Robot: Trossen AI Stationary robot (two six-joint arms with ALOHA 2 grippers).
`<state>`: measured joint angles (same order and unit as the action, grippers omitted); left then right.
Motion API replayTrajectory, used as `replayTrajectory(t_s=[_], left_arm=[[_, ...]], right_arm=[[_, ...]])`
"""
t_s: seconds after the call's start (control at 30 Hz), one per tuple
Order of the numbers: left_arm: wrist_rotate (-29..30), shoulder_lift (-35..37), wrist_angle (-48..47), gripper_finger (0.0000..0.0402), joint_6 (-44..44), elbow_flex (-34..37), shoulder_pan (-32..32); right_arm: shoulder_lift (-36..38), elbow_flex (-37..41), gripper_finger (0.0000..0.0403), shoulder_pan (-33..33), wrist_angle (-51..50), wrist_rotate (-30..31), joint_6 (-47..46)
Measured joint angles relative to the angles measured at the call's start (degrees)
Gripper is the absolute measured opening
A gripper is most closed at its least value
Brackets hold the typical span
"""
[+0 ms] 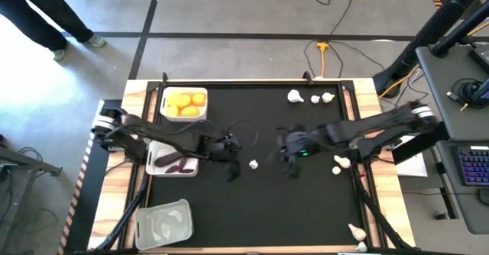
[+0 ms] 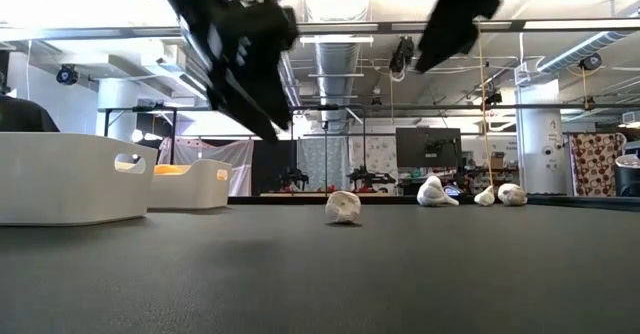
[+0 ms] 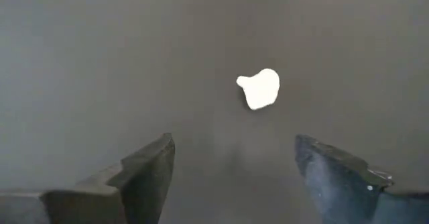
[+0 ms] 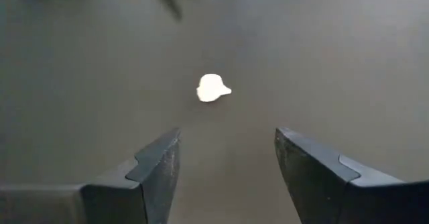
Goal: Sort produce into baskets
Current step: Put the garlic into the gray bin
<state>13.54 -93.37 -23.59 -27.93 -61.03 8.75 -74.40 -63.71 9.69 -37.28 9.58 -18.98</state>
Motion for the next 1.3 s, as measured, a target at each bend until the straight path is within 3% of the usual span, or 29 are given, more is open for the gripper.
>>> replayTrajectory(t_s=[0.2,0.3,0.4,0.53,0.87,1.0,1.2,1.3], left_arm=[[-1.2,-7.0,10.6,0.0269,6.2,-1.1,0.1],[-1.1,-10.0,11.8,0.0259,9.2,-2.5,-0.2],[-1.4,-12.9,11.7,0.0252,9.5,-4.4,-0.5],[-2.4,-15.9,11.4,0.0247,9.2,-7.7,-0.7],[-3.1,-23.1,9.0,0.0233,7.1,-13.7,-1.9],[-3.6,-23.4,8.2,0.0191,4.1,-13.9,-1.9],[-3.1,-23.3,1.1,0.0085,3.2,-13.4,-1.8],[-3.0,-22.7,-1.7,0.0059,2.4,-13.4,-1.5]], right_arm=[[15.6,9.3,0.0220,0.7,-0.2,2.4,-3.5],[22.0,12.4,0.0219,0.7,-1.4,2.5,-2.3],[26.7,15.1,0.0219,0.7,-0.2,2.5,-7.2],[30.3,17.3,0.0219,0.7,-0.1,2.5,-17.1],[30.4,18.0,0.0219,0.4,-0.3,2.0,-16.4],[30.4,18.0,0.0219,0.4,-0.4,2.0,-16.2],[30.4,18.0,0.0219,0.4,-0.4,2.0,-18.5],[30.4,18.0,0.0219,0.4,-0.4,2.0,-17.3]])
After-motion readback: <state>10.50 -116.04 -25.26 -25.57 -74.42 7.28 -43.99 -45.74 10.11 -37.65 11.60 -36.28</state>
